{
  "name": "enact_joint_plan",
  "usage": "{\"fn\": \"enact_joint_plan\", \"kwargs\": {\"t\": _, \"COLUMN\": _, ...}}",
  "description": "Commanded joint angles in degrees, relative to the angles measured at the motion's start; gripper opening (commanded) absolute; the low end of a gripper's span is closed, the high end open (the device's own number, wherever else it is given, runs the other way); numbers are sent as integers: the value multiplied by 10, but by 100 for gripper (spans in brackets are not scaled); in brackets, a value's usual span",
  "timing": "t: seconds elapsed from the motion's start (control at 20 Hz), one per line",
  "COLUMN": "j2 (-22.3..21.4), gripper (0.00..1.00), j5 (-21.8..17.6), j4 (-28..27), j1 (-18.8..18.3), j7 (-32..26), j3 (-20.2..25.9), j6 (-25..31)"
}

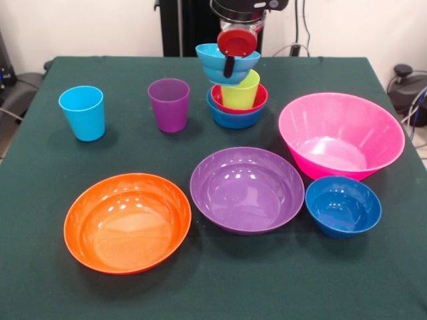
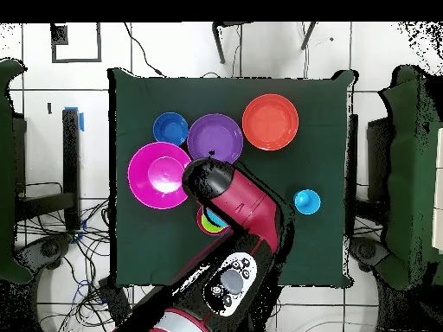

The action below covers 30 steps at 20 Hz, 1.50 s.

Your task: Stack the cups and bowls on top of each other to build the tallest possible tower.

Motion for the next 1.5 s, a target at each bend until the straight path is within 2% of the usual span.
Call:
{"fn": "enact_joint_plan", "kwargs": {"t": 0.05, "j2": 7, "gripper": 0, "j5": -24, "j4": 19, "j1": 2, "j7": 45, "j3": 82, "j6": -3}}
{"fn": "enact_joint_plan", "kwargs": {"t": 1.5, "j2": 1, "gripper": 0, "j5": -10, "j4": 30, "j1": 9, "j7": 59, "j3": 91, "j6": -10}}
